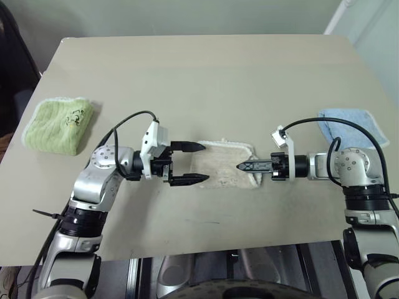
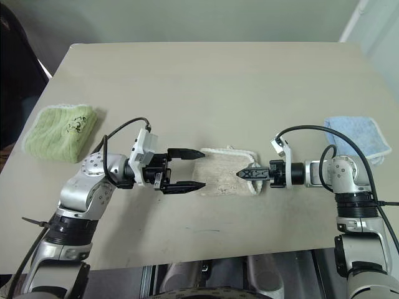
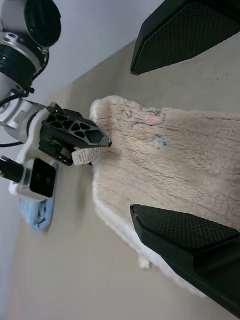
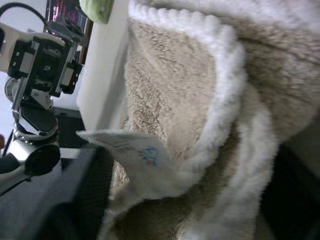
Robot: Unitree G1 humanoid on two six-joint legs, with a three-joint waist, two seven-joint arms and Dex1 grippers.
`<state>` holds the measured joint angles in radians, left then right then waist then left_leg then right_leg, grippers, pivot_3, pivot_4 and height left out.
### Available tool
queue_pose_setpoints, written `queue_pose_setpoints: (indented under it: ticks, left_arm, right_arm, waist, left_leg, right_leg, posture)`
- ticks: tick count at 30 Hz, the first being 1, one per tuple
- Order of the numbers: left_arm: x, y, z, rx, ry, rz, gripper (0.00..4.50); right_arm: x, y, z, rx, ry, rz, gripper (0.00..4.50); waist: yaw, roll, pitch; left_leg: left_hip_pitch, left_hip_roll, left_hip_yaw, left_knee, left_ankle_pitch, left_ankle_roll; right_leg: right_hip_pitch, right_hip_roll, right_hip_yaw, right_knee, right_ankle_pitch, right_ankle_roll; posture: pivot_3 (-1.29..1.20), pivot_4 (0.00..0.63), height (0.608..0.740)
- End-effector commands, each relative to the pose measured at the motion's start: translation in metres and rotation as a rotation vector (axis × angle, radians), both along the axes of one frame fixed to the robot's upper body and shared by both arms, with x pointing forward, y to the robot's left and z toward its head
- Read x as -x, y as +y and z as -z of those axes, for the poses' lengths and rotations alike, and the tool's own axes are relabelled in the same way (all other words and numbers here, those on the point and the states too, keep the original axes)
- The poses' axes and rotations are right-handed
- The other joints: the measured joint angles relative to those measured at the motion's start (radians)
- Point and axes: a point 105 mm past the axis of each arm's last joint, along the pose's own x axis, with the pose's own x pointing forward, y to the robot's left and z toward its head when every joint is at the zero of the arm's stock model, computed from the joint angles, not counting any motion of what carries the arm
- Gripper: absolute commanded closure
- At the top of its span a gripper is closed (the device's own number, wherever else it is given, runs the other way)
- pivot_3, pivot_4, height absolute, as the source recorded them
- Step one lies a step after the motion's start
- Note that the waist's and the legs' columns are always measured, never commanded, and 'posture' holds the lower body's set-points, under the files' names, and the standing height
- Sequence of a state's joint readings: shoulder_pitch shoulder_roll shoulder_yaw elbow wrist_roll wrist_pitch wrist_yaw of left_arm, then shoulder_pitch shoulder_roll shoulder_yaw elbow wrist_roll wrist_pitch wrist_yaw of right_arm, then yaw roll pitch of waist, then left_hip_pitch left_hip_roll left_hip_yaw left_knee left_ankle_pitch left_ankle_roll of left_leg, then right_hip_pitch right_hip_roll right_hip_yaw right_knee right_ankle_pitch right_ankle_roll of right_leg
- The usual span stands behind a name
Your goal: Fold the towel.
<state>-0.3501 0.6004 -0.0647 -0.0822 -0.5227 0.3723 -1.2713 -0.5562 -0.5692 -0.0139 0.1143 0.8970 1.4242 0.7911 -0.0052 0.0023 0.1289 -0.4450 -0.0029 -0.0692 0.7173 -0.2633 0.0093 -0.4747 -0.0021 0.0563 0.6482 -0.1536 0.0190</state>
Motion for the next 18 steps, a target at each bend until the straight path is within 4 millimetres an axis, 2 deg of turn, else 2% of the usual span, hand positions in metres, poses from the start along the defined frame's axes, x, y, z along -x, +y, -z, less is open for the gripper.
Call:
queue_pose_setpoints:
  ticks: [1,8,13,18]
  left_arm:
    - [0.004,-0.003,-0.014,0.042,-0.028,0.002,0.0]
    - [-0.003,0.004,-0.014,0.013,-0.068,-0.021,0.0]
    - [-0.002,0.003,-0.01,-0.012,-0.077,-0.004,0.0]
    - [-0.005,-0.002,-0.021,0.064,-0.045,-0.01,0.0]
  right_arm:
    - [-0.001,-0.001,-0.008,-0.024,-0.034,-0.005,1.99]
    - [0.003,0.002,-0.011,-0.045,-0.044,-0.026,4.44]
    - [0.007,0.003,-0.015,-0.078,-0.051,-0.02,4.47]
    - [0.01,-0.007,-0.036,-0.098,-0.116,0.011,4.47]
  waist:
    - [0.0,0.0,0.0]
    - [0.0,0.0,0.0]
    - [0.0,0.0,0.0]
    - [0.004,0.0,0.0]
  left_leg:
    - [0.0,0.0,0.0,0.0,0.0,0.0]
    - [0.0,0.0,0.0,0.0,0.0,0.0]
    - [0.0,0.0,0.0,0.0,0.0,0.0]
    - [0.0,0.0,0.0,0.0,0.0,0.0]
  right_leg:
    - [0.0,0.0,0.0,0.0,0.0,0.0]
    - [0.0,0.0,0.0,0.0,0.0,0.0]
    - [0.0,0.0,0.0,0.0,0.0,0.0]
    - [0.0,0.0,0.0,0.0,0.0,0.0]
  posture:
    - [0.0,0.15,0.703]
    - [0.0,0.15,0.703]
    - [0.0,0.15,0.703]
    - [0.0,0.15,0.703]
